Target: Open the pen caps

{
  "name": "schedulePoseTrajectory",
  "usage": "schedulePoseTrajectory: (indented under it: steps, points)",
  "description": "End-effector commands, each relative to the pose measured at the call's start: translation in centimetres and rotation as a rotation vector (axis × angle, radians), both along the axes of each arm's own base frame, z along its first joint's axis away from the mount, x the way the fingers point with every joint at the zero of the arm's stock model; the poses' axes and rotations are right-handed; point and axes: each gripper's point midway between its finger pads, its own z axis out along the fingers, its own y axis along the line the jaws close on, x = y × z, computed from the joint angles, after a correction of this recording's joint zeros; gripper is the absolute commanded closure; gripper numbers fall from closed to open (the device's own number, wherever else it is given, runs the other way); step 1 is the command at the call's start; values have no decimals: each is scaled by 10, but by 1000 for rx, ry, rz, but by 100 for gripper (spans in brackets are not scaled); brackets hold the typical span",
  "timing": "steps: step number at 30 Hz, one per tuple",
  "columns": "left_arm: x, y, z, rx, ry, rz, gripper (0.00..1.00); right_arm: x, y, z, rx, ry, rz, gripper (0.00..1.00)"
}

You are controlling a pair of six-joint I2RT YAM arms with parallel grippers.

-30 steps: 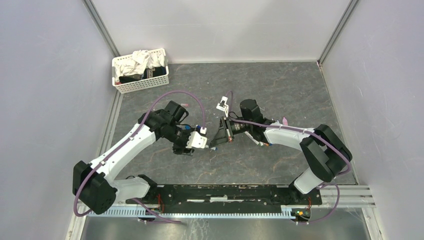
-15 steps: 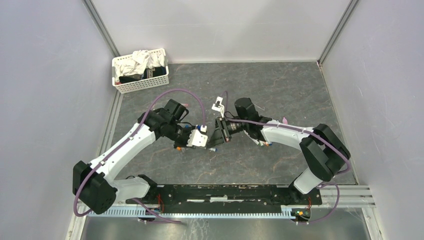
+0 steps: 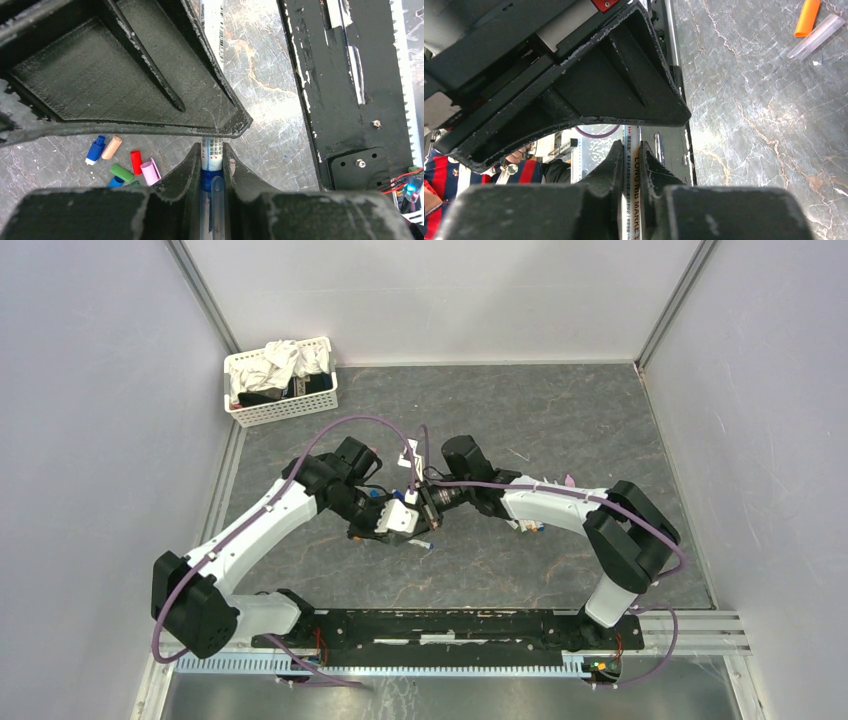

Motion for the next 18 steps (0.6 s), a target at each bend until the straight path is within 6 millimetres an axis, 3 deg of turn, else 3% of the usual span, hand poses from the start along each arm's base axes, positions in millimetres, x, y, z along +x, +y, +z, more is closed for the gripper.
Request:
schedulePoseTrajectory:
  steps: [1, 4, 8, 14, 16, 18]
  points:
    - [1, -12, 20, -47, 37, 22, 95, -10, -4, 8, 60, -22, 49, 92]
    - [2, -16, 23, -32, 101, 64, 95, -15, -9, 6, 66, -36, 61, 99]
    - [1, -20, 26, -14, 172, 97, 91, -12, -13, -2, 27, -71, 48, 100]
    - [-1, -13, 37, -76, 11, 40, 45, -15, -26, 5, 105, 34, 11, 100]
    - [2, -9, 39, -85, -57, 25, 36, -18, -27, 12, 146, 62, 12, 100]
    - [4, -6, 41, -81, -98, 16, 34, -21, -27, 17, 171, 77, 20, 100]
